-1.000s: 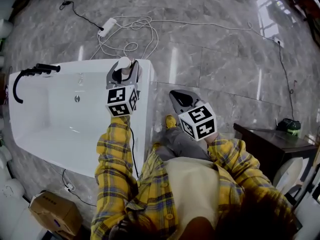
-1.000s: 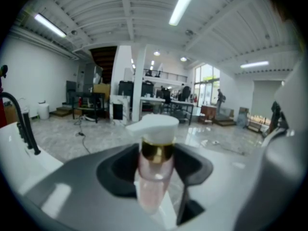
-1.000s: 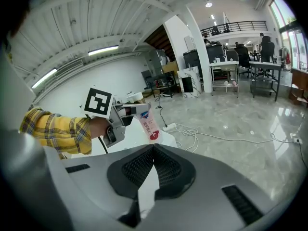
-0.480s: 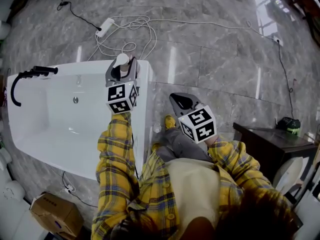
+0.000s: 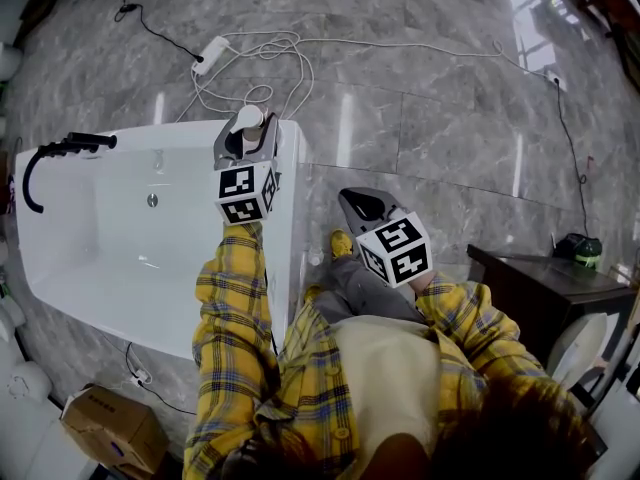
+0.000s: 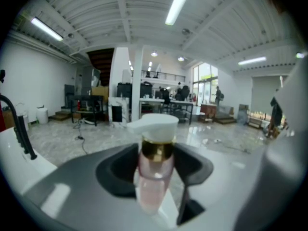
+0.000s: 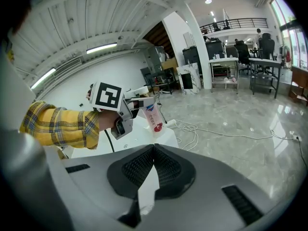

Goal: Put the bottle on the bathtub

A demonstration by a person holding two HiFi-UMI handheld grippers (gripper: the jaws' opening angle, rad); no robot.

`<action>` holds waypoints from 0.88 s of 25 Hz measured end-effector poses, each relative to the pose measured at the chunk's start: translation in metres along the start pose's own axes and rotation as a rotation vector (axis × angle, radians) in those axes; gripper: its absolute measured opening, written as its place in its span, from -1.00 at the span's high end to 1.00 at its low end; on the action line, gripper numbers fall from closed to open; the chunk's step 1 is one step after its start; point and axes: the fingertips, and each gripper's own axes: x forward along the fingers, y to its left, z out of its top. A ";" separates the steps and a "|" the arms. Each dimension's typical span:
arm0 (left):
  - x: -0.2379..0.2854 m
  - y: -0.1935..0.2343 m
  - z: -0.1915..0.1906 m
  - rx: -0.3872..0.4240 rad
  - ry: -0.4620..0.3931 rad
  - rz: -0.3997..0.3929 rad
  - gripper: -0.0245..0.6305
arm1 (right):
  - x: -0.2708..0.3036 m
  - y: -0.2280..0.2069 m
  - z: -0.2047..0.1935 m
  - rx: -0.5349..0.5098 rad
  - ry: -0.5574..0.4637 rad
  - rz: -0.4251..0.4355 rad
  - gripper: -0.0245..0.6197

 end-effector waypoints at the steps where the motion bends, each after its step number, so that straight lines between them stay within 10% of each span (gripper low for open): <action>1: 0.000 0.000 0.000 0.000 0.000 0.000 0.25 | 0.000 0.001 0.000 0.000 0.000 0.000 0.88; 22: -0.032 0.001 -0.005 -0.032 0.011 -0.003 0.15 | -0.003 0.016 0.001 -0.026 -0.007 0.003 0.88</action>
